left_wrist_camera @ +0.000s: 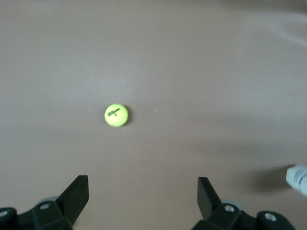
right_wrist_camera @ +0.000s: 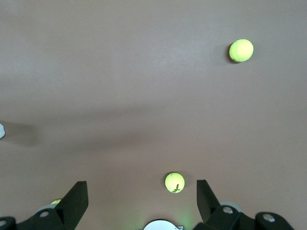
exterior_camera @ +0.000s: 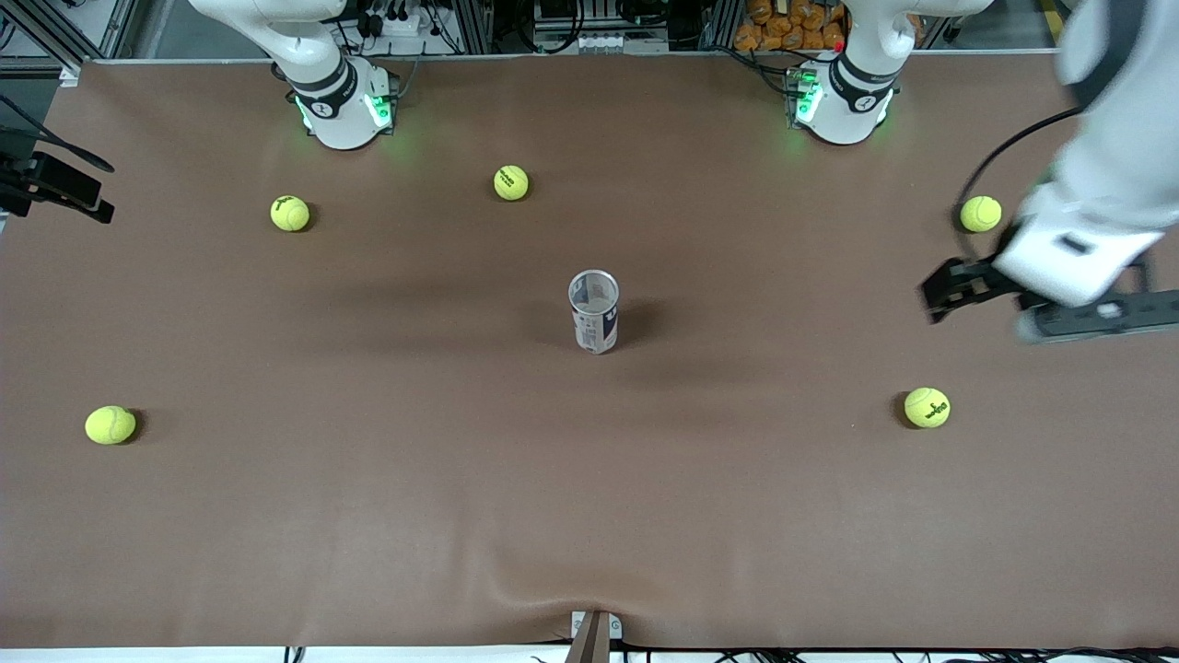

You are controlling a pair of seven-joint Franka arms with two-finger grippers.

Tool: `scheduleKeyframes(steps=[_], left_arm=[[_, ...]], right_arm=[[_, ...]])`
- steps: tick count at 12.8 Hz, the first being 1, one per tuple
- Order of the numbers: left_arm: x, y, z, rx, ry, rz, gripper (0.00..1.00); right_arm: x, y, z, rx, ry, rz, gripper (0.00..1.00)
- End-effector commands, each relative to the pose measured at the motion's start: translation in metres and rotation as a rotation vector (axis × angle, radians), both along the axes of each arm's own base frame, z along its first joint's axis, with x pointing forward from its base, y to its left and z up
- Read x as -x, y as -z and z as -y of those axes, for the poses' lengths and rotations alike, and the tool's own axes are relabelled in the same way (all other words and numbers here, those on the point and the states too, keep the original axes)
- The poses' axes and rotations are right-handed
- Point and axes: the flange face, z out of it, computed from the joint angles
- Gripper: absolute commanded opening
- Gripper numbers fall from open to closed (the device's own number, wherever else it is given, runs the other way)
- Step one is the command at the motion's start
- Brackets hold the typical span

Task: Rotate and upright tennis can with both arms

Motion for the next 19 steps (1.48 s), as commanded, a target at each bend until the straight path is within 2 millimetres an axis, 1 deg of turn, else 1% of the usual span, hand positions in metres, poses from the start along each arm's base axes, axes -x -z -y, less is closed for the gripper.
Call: scheduleKeyframes(steps=[1, 2, 3, 4, 7, 10, 13, 17, 19], left_arm=[[0.030, -0.014, -0.027, 0.018, 0.041, -0.018, 1.00], [0.040, -0.016, -0.030, 0.014, 0.039, -0.019, 1.00], [0.047, -0.017, -0.039, 0.011, 0.026, -0.019, 1.00], [0.052, -0.016, -0.043, 0.009, 0.018, -0.022, 1.00], [0.060, -0.022, -0.040, 0.007, 0.026, -0.018, 1.00], [0.074, -0.020, -0.040, 0.003, 0.025, -0.028, 1.00], [0.082, -0.024, -0.043, 0.008, 0.019, -0.024, 1.00], [0.083, -0.022, -0.045, 0.014, 0.013, -0.040, 1.00], [0.084, -0.025, -0.045, 0.014, 0.016, -0.036, 1.00]], right_arm=[[0.001, -0.005, 0.001, -0.003, 0.003, 0.009, 1.00], [0.001, -0.005, 0.001, -0.003, 0.003, 0.009, 1.00], [0.001, -0.005, 0.001, -0.003, 0.003, 0.009, 1.00], [0.001, -0.005, 0.001, -0.003, 0.003, 0.009, 1.00], [0.001, -0.005, 0.001, -0.001, 0.003, 0.008, 1.00], [0.001, -0.005, 0.001, -0.001, 0.003, 0.008, 1.00], [0.001, -0.005, 0.001, -0.001, 0.001, 0.007, 1.00], [0.001, -0.005, 0.001, -0.001, 0.001, 0.007, 1.00], [0.001, -0.005, 0.001, -0.001, 0.001, 0.007, 1.00]])
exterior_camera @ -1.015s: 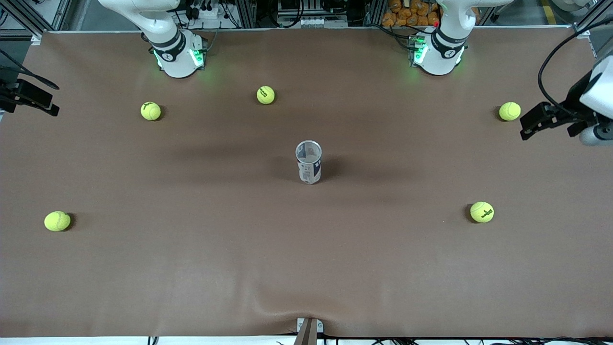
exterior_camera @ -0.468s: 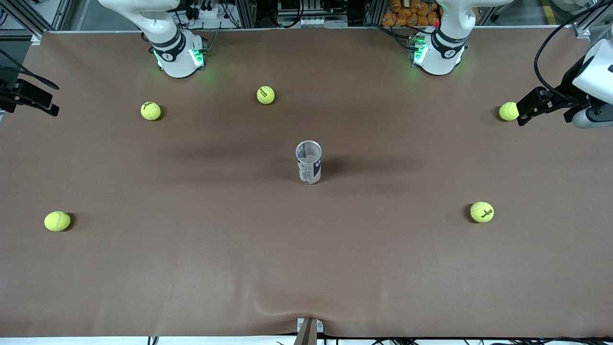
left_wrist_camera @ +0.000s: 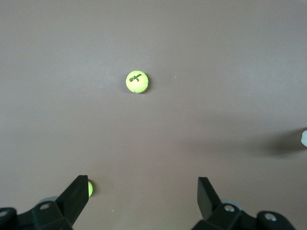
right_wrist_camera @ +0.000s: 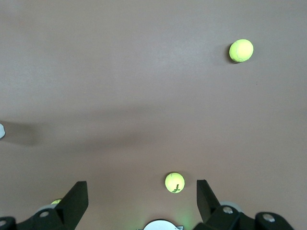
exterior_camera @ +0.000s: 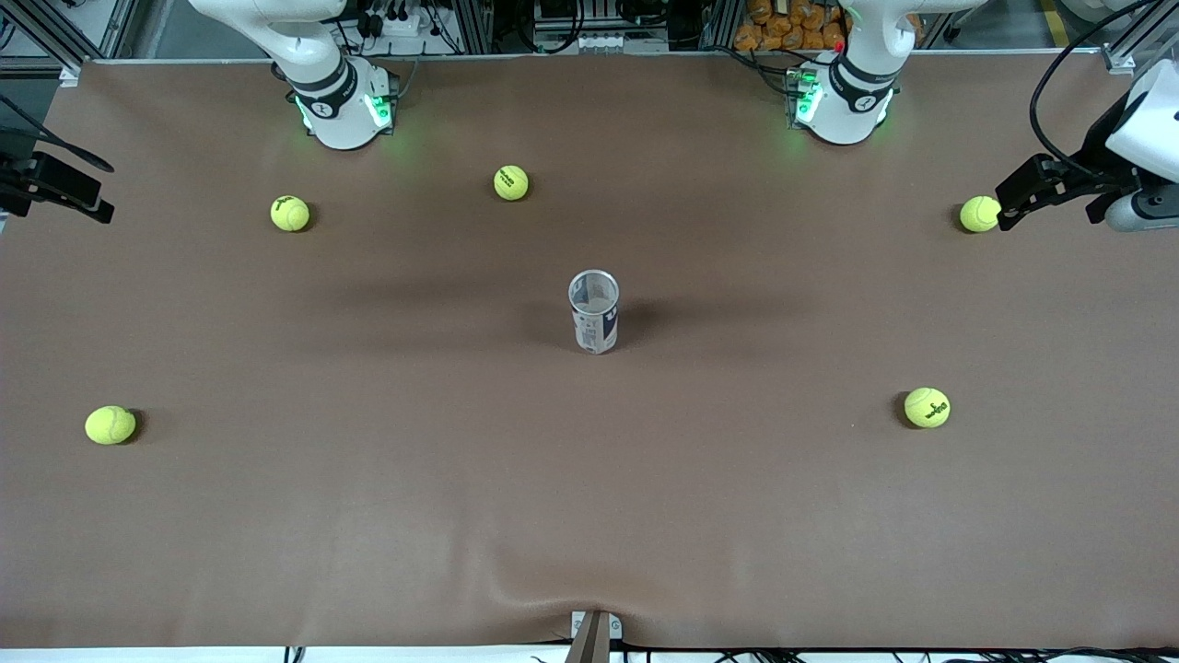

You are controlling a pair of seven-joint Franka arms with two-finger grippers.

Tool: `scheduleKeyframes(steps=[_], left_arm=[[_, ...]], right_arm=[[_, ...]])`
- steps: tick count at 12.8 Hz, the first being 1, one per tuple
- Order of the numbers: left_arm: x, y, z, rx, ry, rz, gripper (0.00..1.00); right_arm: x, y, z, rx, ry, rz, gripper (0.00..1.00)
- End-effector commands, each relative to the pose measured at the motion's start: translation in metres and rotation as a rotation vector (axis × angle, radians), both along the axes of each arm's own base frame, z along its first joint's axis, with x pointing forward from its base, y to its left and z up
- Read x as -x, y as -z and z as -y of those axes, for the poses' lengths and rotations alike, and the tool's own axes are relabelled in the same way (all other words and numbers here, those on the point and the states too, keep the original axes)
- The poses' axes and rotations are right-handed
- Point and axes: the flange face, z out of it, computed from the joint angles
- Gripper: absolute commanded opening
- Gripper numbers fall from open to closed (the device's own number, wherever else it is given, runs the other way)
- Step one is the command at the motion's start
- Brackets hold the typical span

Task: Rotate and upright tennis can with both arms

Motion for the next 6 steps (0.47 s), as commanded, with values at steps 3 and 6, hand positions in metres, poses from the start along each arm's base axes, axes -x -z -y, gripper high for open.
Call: scheduleKeyframes(steps=[3, 6], left_arm=[[0.0059, -0.0076, -0.0026, 0.021, 0.006, 0.003, 1.00], [0.0056, -0.0073, -0.0043, 0.021, 0.002, 0.001, 1.00]], right_arm=[[0.0009, -0.0046, -0.0003, -0.001, 0.000, 0.007, 1.00], [0.0009, -0.0046, -0.0001, 0.000, 0.000, 0.007, 1.00]])
